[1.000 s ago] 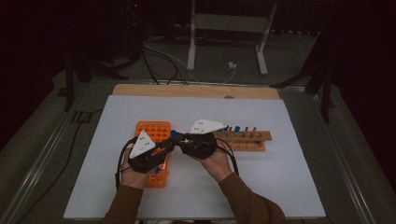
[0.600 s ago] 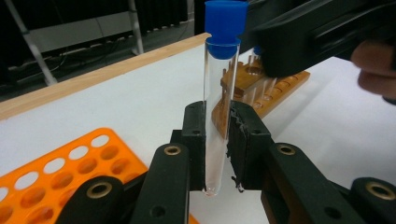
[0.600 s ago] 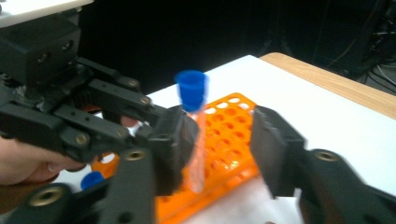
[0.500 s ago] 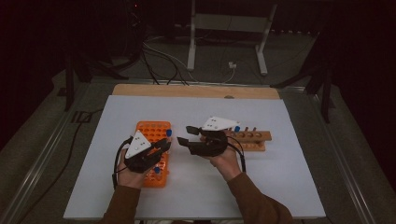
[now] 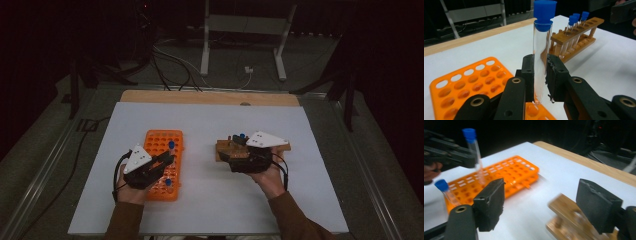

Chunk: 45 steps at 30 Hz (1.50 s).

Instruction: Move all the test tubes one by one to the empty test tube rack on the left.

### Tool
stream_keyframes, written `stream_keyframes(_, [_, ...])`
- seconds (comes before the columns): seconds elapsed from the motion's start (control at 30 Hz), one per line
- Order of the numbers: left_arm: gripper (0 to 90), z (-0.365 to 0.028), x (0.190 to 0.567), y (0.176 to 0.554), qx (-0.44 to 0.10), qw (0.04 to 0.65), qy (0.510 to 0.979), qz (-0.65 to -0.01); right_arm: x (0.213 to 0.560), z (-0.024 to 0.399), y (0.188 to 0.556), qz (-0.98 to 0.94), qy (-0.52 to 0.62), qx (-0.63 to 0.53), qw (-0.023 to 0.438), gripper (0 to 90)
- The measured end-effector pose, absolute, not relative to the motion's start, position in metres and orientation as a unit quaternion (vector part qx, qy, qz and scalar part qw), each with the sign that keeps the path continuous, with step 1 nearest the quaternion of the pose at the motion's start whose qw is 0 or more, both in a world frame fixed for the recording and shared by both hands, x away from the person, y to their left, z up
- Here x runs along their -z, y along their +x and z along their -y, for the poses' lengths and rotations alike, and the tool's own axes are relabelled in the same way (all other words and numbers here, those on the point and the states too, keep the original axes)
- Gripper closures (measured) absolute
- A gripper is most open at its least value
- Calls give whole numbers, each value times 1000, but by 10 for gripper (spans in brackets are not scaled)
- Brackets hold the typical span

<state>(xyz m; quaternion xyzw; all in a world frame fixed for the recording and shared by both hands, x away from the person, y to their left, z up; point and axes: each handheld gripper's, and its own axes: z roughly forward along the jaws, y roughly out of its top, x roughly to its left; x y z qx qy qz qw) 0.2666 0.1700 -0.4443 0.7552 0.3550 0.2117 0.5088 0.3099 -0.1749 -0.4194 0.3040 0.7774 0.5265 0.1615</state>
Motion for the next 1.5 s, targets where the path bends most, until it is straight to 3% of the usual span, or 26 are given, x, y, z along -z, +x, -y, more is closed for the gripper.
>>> stream_keyframes(0.27, [782,-180,450,256,-203,508,755,-362,424,210,306,-768,333,-516,182,157])
stream_keyframes(0.77, [781,-190,463,243,-183,503,760,-368,434,257,296,-746,376,-508,209,132])
stream_keyframes(1.5, [781,-204,464,213,-178,516,754,-365,440,275,294,-738,395,-502,216,135])
